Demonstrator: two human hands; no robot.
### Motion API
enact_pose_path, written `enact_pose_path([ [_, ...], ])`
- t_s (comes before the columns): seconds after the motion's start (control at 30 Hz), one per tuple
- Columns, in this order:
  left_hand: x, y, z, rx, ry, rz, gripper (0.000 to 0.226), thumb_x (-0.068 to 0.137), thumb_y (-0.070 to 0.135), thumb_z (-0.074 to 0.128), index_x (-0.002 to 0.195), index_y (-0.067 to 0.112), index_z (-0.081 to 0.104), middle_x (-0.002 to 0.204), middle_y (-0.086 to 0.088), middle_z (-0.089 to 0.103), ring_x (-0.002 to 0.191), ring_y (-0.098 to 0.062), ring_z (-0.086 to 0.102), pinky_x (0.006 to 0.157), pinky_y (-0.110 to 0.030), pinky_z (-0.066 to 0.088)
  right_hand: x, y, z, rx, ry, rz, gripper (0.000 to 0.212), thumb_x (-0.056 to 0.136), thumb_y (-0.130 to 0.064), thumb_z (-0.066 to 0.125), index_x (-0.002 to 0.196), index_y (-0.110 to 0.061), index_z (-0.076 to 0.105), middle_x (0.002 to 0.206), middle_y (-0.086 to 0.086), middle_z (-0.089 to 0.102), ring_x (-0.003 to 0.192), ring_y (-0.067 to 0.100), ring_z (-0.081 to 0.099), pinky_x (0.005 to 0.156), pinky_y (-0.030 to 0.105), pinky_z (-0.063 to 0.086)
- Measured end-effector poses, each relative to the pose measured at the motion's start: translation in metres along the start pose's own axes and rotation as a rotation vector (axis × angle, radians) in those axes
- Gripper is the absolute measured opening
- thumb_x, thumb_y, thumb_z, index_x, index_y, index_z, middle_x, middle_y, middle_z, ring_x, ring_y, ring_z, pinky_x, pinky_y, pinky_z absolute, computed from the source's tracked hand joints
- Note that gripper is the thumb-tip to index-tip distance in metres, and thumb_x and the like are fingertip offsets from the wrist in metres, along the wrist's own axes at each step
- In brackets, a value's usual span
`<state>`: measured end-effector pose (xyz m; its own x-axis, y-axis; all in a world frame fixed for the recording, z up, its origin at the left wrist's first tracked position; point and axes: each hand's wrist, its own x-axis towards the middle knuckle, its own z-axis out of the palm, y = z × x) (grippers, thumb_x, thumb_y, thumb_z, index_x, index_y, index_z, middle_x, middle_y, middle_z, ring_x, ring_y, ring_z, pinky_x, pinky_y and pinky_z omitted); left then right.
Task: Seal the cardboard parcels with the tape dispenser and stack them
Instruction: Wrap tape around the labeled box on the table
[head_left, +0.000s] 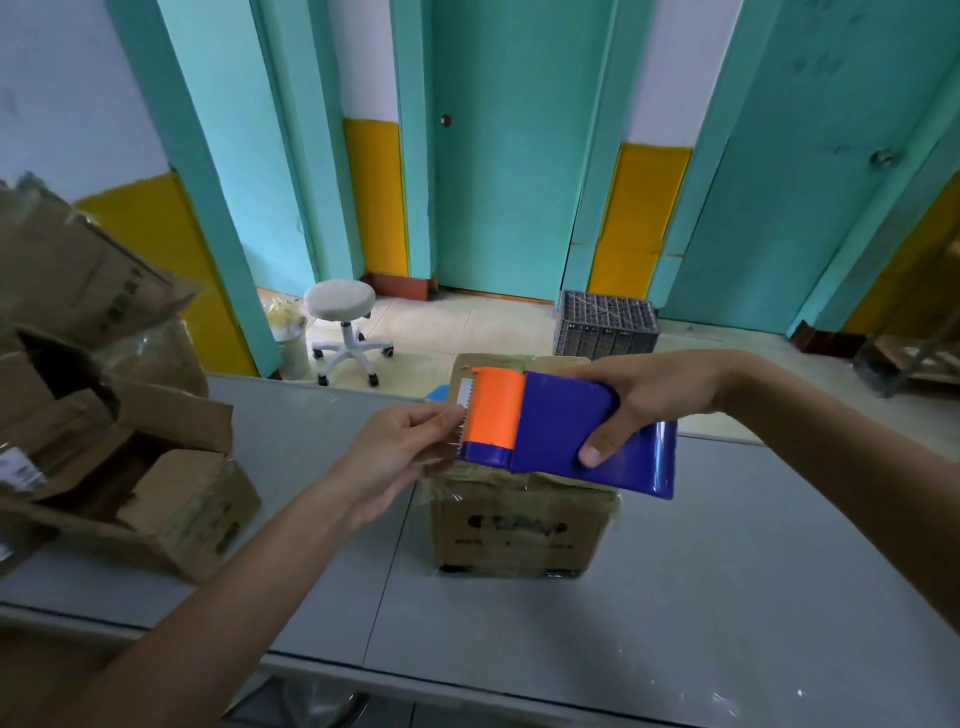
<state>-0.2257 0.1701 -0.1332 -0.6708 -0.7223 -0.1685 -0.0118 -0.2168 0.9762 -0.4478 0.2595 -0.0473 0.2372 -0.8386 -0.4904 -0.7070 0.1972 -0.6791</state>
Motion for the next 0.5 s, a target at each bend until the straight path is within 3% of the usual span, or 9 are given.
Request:
enact_pose_path([
  [0.13, -0.004, -0.002, 0.002, 0.043, 0.105, 0.065, 0.015, 0.085, 0.019, 0.057, 0.084, 0.011, 0.069, 0.073, 0.0, 0.072, 0.067, -0.008, 0.066, 0.058, -0.016, 0.051, 0.002, -0.004, 0.0, -0.004, -0.04, -0.001, 0.057, 0.066, -0.031, 0.07, 0.119, -0.026, 0.05, 0.105, -0.009, 0.067, 0.097, 0.015, 0.066, 0.074, 0.024, 0.054],
  [0.23, -0.005, -0.002, 0.003, 0.072, 0.226, 0.136, 0.017, 0.088, 0.01, 0.057, 0.075, 0.009, 0.068, 0.06, 0.003, 0.069, 0.055, -0.005, 0.062, 0.054, -0.013, 0.049, -0.001, -0.004, -0.001, -0.03, -0.049, 0.001, 0.054, 0.064, -0.033, 0.072, 0.114, -0.027, 0.051, 0.096, -0.015, 0.067, 0.09, 0.009, 0.067, 0.069, 0.018, 0.052],
  [0.37, -0.01, -0.013, -0.025, 0.085, 0.408, 0.156, 0.017, 0.086, 0.006, 0.059, 0.07, 0.007, 0.064, 0.05, 0.003, 0.063, 0.043, 0.0, 0.054, 0.051, -0.01, 0.047, -0.012, 0.009, -0.007, -0.067, -0.076, 0.07, 0.064, 0.056, -0.046, 0.077, 0.113, -0.029, 0.053, 0.097, -0.012, 0.068, 0.091, 0.013, 0.067, 0.074, 0.024, 0.053],
  [0.5, -0.011, -0.036, -0.04, 0.234, 0.378, 0.115, 0.019, 0.086, 0.006, 0.061, 0.068, 0.008, 0.066, 0.052, 0.001, 0.065, 0.044, -0.003, 0.054, 0.053, -0.014, 0.047, -0.013, 0.022, -0.002, -0.076, -0.1, 0.163, 0.077, 0.05, -0.052, 0.074, 0.119, -0.026, 0.051, 0.1, -0.011, 0.068, 0.095, 0.013, 0.066, 0.077, 0.024, 0.052],
])
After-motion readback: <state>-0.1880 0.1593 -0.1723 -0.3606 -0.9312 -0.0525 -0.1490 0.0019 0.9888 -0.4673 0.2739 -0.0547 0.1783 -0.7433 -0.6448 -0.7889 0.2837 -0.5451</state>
